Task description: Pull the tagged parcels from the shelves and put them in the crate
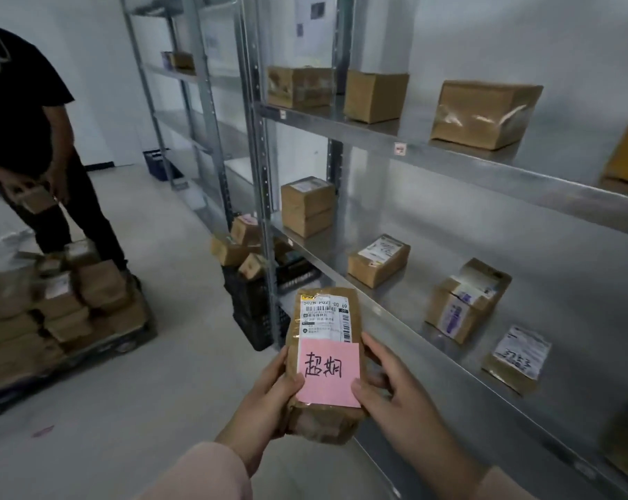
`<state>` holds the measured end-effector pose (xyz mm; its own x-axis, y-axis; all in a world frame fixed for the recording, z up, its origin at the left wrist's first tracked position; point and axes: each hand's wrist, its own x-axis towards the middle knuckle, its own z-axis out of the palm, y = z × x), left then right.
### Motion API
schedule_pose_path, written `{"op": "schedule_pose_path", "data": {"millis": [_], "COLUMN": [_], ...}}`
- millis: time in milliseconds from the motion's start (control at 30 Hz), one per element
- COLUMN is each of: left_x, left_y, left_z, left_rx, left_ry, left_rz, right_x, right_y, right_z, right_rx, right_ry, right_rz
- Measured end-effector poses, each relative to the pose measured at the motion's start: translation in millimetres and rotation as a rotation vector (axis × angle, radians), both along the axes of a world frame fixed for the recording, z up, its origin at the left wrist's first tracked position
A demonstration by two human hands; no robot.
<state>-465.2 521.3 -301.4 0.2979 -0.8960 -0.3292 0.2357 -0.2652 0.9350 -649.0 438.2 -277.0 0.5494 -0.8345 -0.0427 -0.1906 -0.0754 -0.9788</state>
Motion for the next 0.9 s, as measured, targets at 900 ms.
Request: {"op": "schedule_pose_path", "data": {"millis": [900], "left_x": [512], "left_y": [-182], "left_z": [-6], "left_rx": [0.133], "left_ry": [0.052], "left_rz": [0.289], "right_x": [525], "right_y": [-216], "right_z": [-10], "right_rx": [-0.125], "right_ry": [0.122], "right_rz": [0.242]}}
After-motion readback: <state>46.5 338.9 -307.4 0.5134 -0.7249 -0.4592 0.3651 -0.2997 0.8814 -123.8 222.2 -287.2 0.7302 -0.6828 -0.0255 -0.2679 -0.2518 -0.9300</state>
